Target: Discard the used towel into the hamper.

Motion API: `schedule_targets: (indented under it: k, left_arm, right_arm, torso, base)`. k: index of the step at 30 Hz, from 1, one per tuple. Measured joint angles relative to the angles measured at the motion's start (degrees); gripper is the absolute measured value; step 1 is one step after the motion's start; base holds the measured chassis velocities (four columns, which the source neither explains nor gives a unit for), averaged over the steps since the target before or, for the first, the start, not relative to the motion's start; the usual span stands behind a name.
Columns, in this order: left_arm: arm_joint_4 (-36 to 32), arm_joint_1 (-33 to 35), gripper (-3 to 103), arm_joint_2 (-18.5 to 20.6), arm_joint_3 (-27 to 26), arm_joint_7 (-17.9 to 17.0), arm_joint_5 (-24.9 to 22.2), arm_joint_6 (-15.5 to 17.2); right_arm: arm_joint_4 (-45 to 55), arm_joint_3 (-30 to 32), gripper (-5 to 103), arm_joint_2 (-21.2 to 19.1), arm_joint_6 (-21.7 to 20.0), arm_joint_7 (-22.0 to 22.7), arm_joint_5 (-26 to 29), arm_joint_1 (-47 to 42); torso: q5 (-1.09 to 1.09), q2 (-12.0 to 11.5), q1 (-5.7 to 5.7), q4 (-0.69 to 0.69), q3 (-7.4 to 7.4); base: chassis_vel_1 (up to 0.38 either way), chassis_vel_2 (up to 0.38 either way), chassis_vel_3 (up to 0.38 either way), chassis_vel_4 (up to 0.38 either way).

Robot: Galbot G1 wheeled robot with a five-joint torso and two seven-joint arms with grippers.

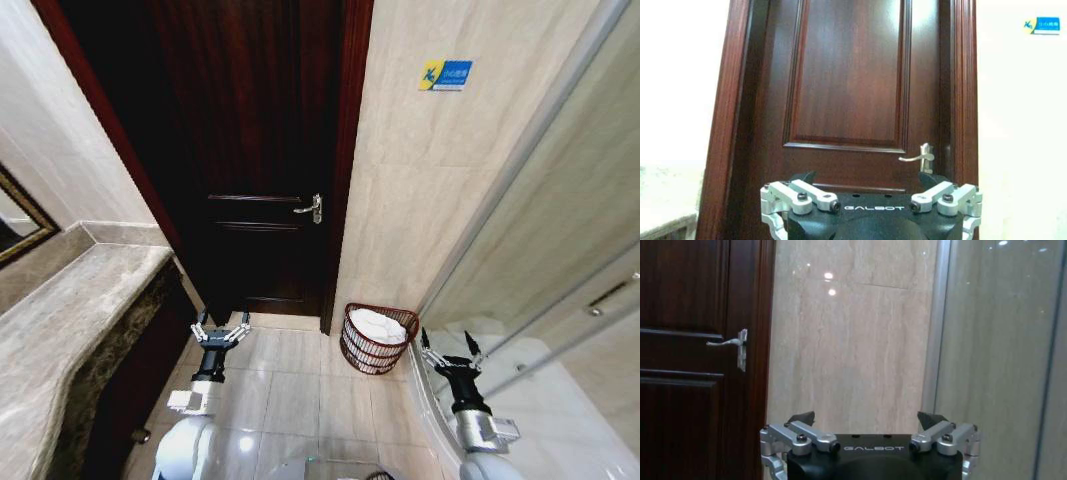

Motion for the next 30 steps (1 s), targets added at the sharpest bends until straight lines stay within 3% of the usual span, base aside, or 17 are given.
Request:
schedule_targets:
  k: [20, 30]
  left_arm:
    - [0.5, -0.9, 100, -1.1, -0.2, 0.2, 0.7, -1.2]
    - [1.3, -2.3, 100, -3.7, -1.5, 0.1, 1.8, -1.1]
  right_arm:
    - [-1.3, 0.3, 100, 3.2, 1.7, 0.3, -2.9, -1.8]
    - [-2.6, 0.4, 100, 4.8, 2.4, 0.5, -5.0, -2.9]
  torso:
    - [0.02, 0.0, 0.00, 0.00, -0.01]
    - [0.02, 0.0, 0.00, 0.00, -0.01]
  base:
    - [0.132, -0.132, -0.125, 0.121]
    - [0.137, -0.132, -0.134, 0.135]
